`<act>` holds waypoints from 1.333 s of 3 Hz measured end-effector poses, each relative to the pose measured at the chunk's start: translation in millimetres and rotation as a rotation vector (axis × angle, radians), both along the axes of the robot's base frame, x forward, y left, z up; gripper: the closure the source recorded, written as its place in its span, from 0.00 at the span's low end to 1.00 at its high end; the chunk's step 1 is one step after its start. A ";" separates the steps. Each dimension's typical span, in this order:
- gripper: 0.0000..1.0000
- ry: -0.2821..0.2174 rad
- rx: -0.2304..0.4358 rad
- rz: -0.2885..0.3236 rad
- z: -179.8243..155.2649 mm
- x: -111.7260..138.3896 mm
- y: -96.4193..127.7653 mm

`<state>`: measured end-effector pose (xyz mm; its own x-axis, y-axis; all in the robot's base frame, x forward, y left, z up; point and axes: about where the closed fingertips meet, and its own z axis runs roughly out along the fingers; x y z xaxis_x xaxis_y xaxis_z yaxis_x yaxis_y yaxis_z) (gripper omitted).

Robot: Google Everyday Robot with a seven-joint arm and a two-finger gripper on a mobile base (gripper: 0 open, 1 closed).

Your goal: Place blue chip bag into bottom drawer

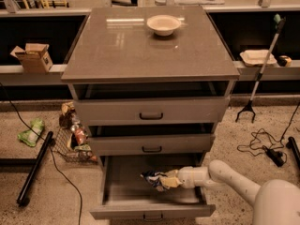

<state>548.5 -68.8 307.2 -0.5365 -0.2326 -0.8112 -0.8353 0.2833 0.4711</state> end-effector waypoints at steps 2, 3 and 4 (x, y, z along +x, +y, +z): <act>0.82 0.048 0.017 -0.090 -60.9 19.3 -11.5; 0.59 0.059 0.012 -0.104 -70.5 24.1 -15.2; 0.36 0.065 -0.007 -0.108 -72.7 27.1 -20.2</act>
Offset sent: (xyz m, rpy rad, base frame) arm 0.0307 -0.0258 -0.0829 0.0180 0.0602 -0.1462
